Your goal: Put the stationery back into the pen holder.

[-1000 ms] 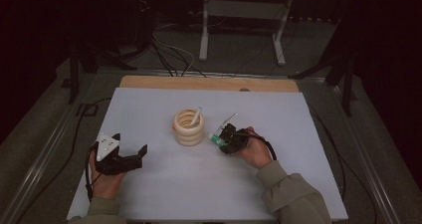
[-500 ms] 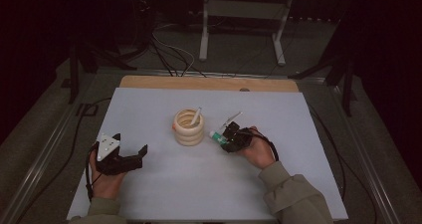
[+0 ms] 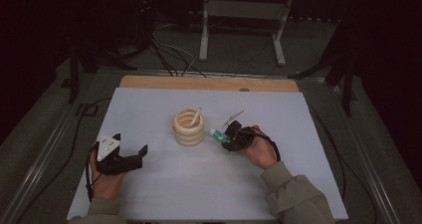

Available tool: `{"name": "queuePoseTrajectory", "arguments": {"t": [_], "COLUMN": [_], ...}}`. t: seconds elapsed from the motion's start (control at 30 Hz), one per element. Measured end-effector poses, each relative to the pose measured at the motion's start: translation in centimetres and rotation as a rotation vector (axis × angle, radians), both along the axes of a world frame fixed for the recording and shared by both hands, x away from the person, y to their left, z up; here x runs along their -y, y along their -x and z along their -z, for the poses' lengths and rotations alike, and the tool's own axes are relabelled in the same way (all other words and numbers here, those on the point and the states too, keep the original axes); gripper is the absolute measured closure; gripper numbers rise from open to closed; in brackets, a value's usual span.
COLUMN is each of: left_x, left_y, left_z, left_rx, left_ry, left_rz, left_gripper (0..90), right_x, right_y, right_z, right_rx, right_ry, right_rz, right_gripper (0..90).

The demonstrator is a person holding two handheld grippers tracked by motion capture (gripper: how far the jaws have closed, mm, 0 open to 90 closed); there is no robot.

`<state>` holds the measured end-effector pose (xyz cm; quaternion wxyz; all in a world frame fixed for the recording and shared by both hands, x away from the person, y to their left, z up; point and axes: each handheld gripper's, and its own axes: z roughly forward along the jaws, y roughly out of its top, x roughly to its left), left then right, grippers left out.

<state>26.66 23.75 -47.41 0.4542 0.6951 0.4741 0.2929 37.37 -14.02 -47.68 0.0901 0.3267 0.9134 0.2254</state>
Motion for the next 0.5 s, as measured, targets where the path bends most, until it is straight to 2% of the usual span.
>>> {"name": "queuePoseTrajectory", "arguments": {"t": [0.5], "left_x": [0.0], "left_y": [0.0], "left_z": [0.0], "left_rx": [0.001], "left_ry": [0.001], "left_rz": [0.000], "left_gripper": [0.4], "right_x": [0.3], "right_y": [0.3], "right_z": [-1.1], "right_rx": [0.020], "right_ry": [-0.021], "right_rz": [0.002], "right_gripper": [65.9]}}
